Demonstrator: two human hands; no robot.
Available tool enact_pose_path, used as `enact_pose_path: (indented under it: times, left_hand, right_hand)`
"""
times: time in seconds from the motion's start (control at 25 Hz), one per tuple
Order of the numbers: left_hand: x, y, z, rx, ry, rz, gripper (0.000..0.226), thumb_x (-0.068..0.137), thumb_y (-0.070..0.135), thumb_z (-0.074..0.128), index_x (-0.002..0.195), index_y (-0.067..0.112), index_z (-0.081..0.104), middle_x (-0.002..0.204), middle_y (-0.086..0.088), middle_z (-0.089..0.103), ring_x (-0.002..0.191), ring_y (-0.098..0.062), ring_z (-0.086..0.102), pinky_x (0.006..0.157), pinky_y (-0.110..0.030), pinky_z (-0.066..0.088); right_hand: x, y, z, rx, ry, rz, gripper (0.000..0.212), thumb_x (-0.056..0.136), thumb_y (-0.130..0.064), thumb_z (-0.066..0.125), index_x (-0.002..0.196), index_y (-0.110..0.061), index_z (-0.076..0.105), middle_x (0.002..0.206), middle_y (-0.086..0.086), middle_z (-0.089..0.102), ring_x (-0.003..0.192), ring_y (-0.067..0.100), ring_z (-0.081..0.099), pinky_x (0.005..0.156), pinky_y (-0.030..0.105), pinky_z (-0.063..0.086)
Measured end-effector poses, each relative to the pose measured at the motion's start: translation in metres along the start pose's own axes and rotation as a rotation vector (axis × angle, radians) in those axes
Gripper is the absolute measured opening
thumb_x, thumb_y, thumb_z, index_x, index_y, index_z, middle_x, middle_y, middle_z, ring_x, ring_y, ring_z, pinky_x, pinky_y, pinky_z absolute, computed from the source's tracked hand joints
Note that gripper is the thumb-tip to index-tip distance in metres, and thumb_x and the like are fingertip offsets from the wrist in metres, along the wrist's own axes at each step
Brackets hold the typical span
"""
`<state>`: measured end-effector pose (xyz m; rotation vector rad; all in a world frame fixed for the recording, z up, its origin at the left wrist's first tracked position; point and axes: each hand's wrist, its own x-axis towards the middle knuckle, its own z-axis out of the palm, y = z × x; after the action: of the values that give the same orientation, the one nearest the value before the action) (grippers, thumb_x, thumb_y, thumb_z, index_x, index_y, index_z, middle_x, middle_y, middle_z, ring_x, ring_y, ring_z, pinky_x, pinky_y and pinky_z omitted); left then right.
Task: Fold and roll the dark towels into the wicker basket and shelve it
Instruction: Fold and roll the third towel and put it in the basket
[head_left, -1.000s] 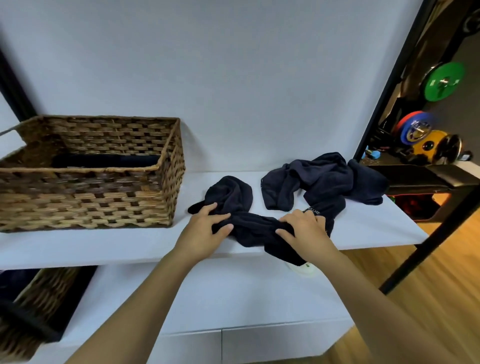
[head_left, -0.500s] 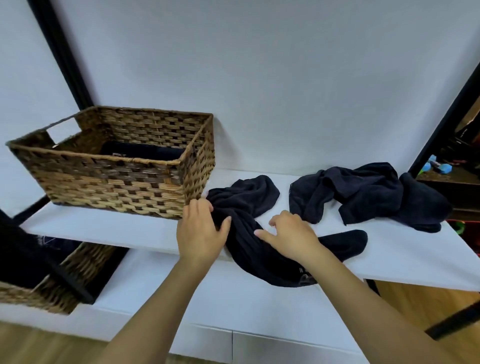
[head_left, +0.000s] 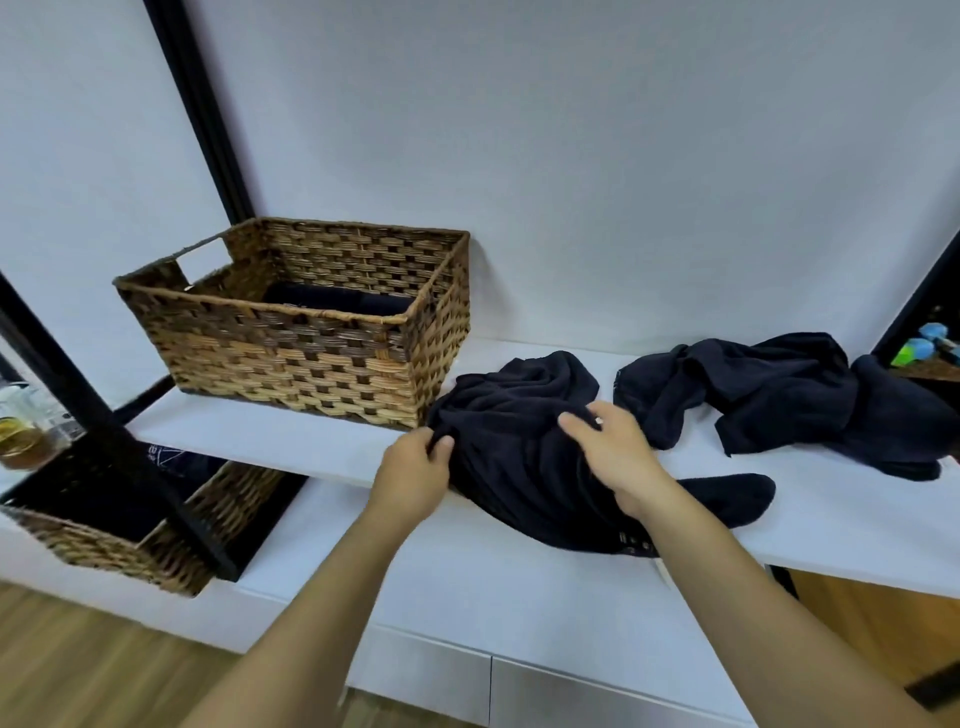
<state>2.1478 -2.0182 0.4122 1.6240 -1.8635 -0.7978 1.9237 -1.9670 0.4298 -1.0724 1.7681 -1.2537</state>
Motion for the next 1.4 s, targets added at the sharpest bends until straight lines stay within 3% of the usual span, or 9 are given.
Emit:
enact_pose_path:
  times: [0.12,0.2,0.48,0.68,0.8,0.92,1.08,1.2,1.4]
  left_hand:
    - [0.000,0.002,-0.036,-0.736,0.039,-0.192,0.023,0.108,0.023,0.042,0.102,0.015,0.063,0.106,-0.004,0.068,0.102,-0.023,0.065,0.094,-0.042,0.054]
    - [-0.006,-0.002,-0.057,-0.942,0.034,-0.266,0.022,0.109,0.024,0.043,0.101,0.015,0.062,0.106,-0.002,0.069,0.103,-0.022,0.065,0.094,-0.041,0.054]
    - [-0.029,-0.060,-0.076,-0.703,-0.072,-0.374,0.028,0.104,0.029,0.054,0.104,0.006,0.071,0.106,-0.007,0.074,0.099,-0.025,0.068,0.088,-0.042,0.058]
    - [-0.054,-0.145,-0.100,-0.628,-0.051,-0.373,0.035,0.105,0.032,0.052,0.097,0.003,0.069,0.091,-0.007,0.067,0.084,-0.023,0.059,0.078,-0.042,0.053]
    - [-0.085,-0.220,-0.111,-0.618,-0.019,-0.539,0.027,0.105,0.026,0.054,0.088,0.010,0.066,0.095,-0.009,0.070,0.086,-0.023,0.063,0.078,-0.040,0.058]
    - [-0.132,-0.292,-0.117,-0.433,-0.010,-0.760,0.015,0.102,0.021,0.055,0.104,0.012,0.067,0.118,-0.013,0.067,0.095,-0.024,0.062,0.063,-0.031,0.054]
    - [-0.174,-0.334,-0.147,-0.364,0.156,-0.908,0.030,0.104,0.029,0.051,0.112,0.003,0.063,0.105,-0.014,0.060,0.089,-0.032,0.058,0.078,-0.044,0.056]
    - [-0.182,-0.339,-0.175,-0.291,0.272,-0.830,0.031,0.104,0.029,0.051,0.091,0.004,0.063,0.086,-0.012,0.058,0.075,-0.027,0.054,0.068,-0.040,0.051]
    - [-0.186,-0.336,-0.213,-0.306,0.418,-0.691,0.029,0.103,0.029,0.051,0.083,0.010,0.060,0.082,-0.008,0.054,0.076,-0.023,0.051,0.070,-0.038,0.047]
  right_hand:
    - [-0.001,-0.015,-0.021,0.546,0.189,0.104,0.008,0.097,-0.017,0.062,0.096,-0.010,0.066,0.096,0.007,0.070,0.094,0.022,0.066,0.083,0.035,0.054]
    - [-0.005,-0.025,-0.034,0.680,0.212,0.183,0.006,0.095,-0.011,0.061,0.096,-0.008,0.066,0.095,0.008,0.071,0.093,0.024,0.067,0.084,0.039,0.055]
    - [-0.043,-0.005,0.013,0.115,0.008,0.237,0.031,0.090,-0.028,0.071,0.094,0.002,0.073,0.096,0.017,0.076,0.087,0.024,0.072,0.086,0.040,0.056]
    - [-0.082,0.008,0.082,0.179,-0.039,0.166,0.025,0.098,-0.021,0.054,0.080,-0.006,0.063,0.085,0.008,0.068,0.080,0.027,0.061,0.076,0.043,0.050]
    - [-0.116,0.037,0.141,0.014,-0.275,0.204,0.029,0.101,-0.024,0.048,0.075,-0.012,0.049,0.075,0.007,0.051,0.069,0.023,0.049,0.068,0.036,0.039]
    - [-0.139,0.074,0.188,-0.136,-0.490,0.355,0.033,0.102,-0.030,0.053,0.088,-0.006,0.069,0.095,-0.001,0.073,0.090,0.019,0.068,0.082,0.035,0.054]
    - [-0.139,0.088,0.226,0.014,-0.440,0.436,0.028,0.101,-0.025,0.059,0.107,-0.001,0.072,0.105,0.014,0.075,0.094,0.028,0.072,0.090,0.041,0.056]
    - [-0.136,0.081,0.253,0.058,-0.428,0.435,0.028,0.102,-0.023,0.057,0.112,0.000,0.069,0.109,0.015,0.073,0.100,0.028,0.071,0.096,0.039,0.054]
    - [-0.135,0.054,0.278,0.180,-0.409,0.427,0.022,0.105,-0.013,0.045,0.104,-0.006,0.065,0.099,0.010,0.070,0.088,0.023,0.067,0.077,0.032,0.054]
